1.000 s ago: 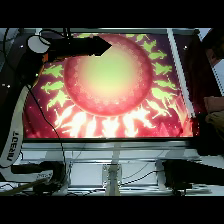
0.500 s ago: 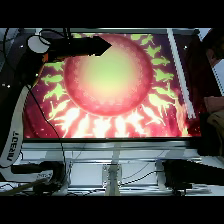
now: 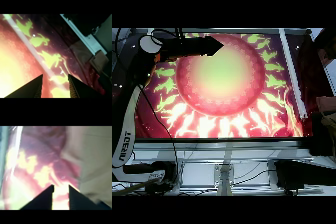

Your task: Fold the clothes and pants, and hang the long-sleeved shirts on hangers.

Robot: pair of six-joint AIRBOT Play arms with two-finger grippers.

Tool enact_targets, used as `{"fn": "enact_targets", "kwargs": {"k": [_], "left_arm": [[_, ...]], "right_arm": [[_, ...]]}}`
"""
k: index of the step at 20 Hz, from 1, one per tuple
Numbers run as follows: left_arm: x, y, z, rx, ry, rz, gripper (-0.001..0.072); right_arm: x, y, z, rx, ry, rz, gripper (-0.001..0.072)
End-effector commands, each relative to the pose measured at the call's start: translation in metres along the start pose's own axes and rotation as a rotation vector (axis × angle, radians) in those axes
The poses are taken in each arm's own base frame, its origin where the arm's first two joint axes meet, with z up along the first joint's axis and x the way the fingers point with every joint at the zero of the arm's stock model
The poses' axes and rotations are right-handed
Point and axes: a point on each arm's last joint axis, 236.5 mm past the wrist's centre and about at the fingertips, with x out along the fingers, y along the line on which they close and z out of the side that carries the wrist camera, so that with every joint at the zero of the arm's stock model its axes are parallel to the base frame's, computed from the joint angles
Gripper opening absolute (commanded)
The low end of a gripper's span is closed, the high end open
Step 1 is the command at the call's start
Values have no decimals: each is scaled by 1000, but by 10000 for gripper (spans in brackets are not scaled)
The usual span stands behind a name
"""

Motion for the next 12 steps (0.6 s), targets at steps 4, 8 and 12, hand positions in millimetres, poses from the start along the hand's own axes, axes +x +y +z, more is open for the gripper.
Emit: {"fn": "enact_targets", "kwargs": {"k": [4, 8, 12], "left_arm": [[0, 1, 0, -1, 1, 1, 347], [0, 1, 0, -1, 1, 1, 347], [0, 1, 0, -1, 1, 1, 347]], "right_arm": [[78, 209, -76, -505, 175, 342, 136], [101, 306, -205, -755, 417, 519, 30], [118, 331, -309, -1177, 523, 518, 31]]}}
